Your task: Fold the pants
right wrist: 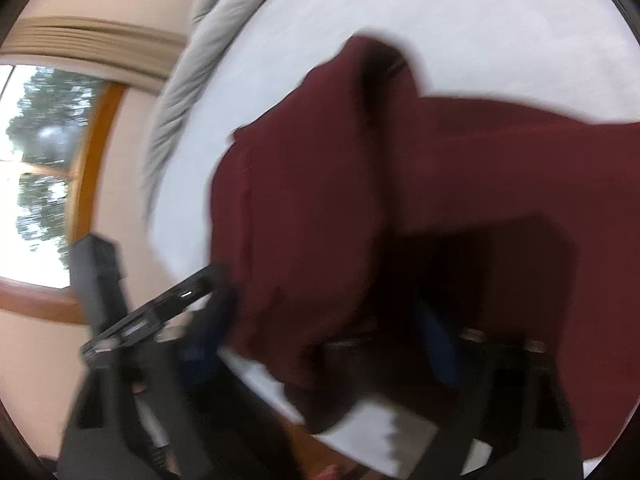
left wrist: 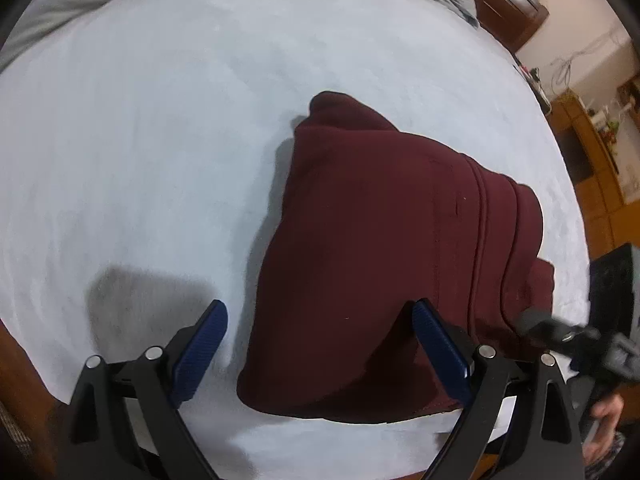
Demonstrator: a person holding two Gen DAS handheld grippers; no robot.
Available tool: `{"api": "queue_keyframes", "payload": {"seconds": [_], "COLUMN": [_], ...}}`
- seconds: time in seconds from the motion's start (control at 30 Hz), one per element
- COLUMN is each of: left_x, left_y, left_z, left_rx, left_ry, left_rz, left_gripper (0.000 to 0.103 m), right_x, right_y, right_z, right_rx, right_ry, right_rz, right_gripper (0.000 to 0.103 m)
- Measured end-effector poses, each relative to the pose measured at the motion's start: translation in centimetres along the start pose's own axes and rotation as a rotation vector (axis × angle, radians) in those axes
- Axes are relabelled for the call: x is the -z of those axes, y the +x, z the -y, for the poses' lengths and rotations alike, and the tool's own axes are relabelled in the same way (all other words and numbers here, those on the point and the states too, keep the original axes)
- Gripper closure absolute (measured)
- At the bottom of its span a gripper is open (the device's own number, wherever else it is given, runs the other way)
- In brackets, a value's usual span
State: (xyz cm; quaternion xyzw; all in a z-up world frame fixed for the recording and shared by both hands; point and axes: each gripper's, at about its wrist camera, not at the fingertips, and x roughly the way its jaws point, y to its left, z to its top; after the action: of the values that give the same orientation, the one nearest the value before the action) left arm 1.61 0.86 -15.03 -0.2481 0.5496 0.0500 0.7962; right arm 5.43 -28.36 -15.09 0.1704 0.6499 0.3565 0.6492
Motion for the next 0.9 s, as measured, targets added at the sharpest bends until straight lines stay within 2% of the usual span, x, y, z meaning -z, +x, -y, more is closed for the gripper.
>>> {"api": "queue_keyframes", "payload": {"seconds": [0.03, 0.07, 0.23, 0.4, 0.57, 0.77, 0.9], "left_x": [0.0, 0.0, 0.4, 0.6, 0.9, 1.3, 1.3], "left_y": [0.0, 0.0, -0.6, -1.7, -2.2, -1.9, -0.6], "left_z": [-0.2, -0.5, -1.2, -1.7, 0.5, 3.6, 6.2], "left_rx": [0.008, 0.013, 0.007, 0.039, 0.054, 0.063, 0.043], "left_ry": [-0.012, -0.024, -0.044, -0.067, -0.003, 0.079, 0.136], "left_rz": [-0.006, -0.012, -0.002, 0.002, 0.005, -0.019, -0.037], "left_gripper": [0.009, 0.009, 0.009, 0.009, 0.009, 0.009, 0.009], "right_x": [0.0, 0.1, 0.5, 0.7, 1.2, 1.8, 2.5], "right_y": [0.4, 0.8, -1.1, -4.8, -8.3, -12.4, -14.1], "right_z": [0.0, -0.1, -1.5, -3.7, -3.9, -1.4, 1.9], "right_rx": [0.009, 0.039, -0.003, 0.002, 0.025, 0.065, 0.084], "right_ry": [0.006, -0.008, -0.095, -0.184, -0.212, -0.186, -0.117], "right_rz": [-0.007, -0.005, 0.044, 0.102, 0.144, 0.194, 0.219], "right_gripper": [0.048, 0.059, 0.078, 0.081, 0.081, 0.081, 0.081]}}
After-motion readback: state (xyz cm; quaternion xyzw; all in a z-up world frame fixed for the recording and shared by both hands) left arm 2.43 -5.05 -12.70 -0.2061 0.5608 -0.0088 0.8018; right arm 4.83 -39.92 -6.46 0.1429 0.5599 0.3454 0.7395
